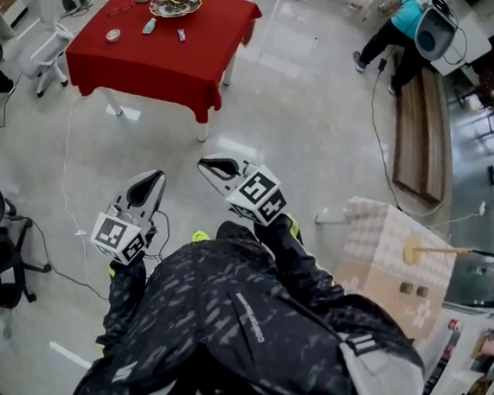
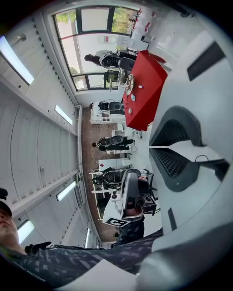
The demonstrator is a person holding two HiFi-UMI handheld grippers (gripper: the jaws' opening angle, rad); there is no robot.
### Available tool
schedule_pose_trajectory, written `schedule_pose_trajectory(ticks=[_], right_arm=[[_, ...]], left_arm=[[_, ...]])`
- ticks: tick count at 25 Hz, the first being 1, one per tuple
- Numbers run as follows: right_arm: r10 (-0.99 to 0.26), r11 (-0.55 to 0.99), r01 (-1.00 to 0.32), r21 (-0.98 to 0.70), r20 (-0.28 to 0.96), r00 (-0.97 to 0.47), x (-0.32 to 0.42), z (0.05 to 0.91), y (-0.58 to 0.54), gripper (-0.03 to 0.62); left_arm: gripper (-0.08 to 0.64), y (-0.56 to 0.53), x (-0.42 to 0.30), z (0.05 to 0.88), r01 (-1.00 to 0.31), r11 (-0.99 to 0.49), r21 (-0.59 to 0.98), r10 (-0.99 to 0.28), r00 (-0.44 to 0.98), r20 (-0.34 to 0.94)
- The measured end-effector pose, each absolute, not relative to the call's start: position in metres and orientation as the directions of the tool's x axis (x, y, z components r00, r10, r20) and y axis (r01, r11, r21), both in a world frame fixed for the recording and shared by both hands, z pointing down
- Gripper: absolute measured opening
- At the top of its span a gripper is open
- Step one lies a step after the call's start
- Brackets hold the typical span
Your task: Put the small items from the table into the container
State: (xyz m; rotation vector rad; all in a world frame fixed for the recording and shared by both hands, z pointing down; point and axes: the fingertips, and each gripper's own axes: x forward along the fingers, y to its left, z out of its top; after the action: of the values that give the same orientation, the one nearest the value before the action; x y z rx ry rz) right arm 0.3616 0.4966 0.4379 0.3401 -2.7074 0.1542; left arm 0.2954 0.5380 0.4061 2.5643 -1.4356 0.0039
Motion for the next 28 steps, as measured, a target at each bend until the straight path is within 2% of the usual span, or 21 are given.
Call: schedule_pose_trajectory(ticks=[14, 28], right_arm=[[-0.174, 0.973, -0.222, -0.061, 0.438, -0.882, 0.337, 0.451, 0.480, 0.023], [-0.124, 0.983, -0.169, -0.067, 0.438, -0.891, 0.273, 0.468, 0.349, 0.023]], left_arm=[[0.025, 0.530, 0.271, 0.420, -0.879, -0.438, 0.190, -0.878, 0.463, 0.120], [0.025, 0.420, 0.215, 0.424, -0.923, -0.353, 0.153, -0.914, 0.375, 0.153]])
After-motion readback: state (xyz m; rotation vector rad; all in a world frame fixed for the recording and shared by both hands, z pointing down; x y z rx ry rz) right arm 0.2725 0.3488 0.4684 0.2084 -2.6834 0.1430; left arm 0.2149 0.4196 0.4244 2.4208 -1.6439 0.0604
